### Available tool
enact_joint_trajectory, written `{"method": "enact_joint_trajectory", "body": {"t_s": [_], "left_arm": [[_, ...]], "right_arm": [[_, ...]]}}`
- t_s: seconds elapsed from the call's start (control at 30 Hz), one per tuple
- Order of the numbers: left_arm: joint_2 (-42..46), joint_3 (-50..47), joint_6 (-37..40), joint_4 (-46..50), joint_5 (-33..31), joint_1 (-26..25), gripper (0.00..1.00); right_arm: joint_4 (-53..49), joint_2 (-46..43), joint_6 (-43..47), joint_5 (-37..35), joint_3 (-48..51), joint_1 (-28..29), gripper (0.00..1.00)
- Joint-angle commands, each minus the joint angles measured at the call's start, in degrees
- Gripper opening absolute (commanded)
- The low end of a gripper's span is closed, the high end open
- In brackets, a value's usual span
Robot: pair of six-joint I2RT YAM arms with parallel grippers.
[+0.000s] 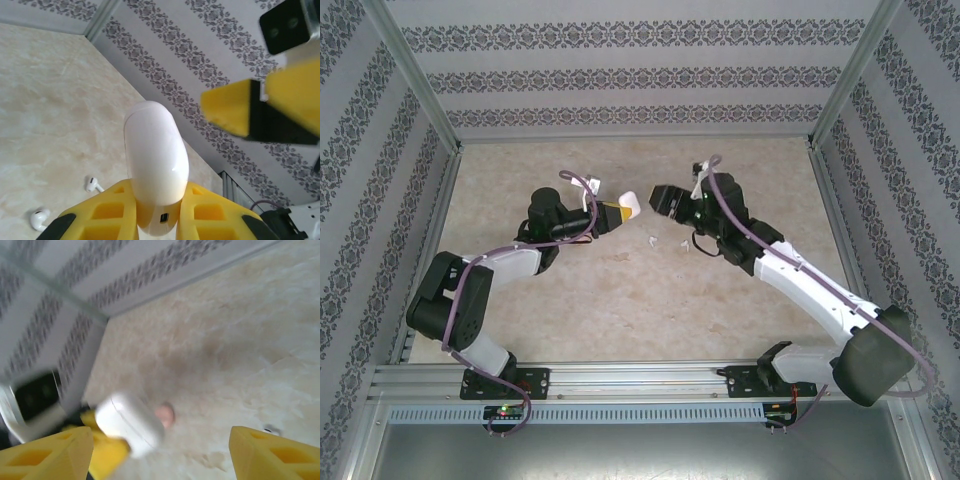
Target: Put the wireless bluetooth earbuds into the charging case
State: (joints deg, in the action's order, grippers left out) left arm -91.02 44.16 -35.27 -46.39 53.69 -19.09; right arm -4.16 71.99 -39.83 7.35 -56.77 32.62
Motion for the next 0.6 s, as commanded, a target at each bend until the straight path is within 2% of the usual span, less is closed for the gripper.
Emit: {"method": "enact_joint_trajectory", "body": {"t_s": [0.0,0.13,0.57], "left_arm": [[1.76,2.67,3.71,6.11,5.26,-0.74,0.0],[2.59,3.74,5.72,10.47,6.68,-1.3,0.0],[4.53,5.34,8.11,15.21,7.04,-2.51,0.0]], "right_arm": [[3.52,-1.0,16.58,11.24,2.58,-0.18,0.71],[5.6,0.4,17.69,15.41,2.95,-0.02,0.7],[7.36,6.24,18.03,15.01,1.16,-0.56,0.65]]}}
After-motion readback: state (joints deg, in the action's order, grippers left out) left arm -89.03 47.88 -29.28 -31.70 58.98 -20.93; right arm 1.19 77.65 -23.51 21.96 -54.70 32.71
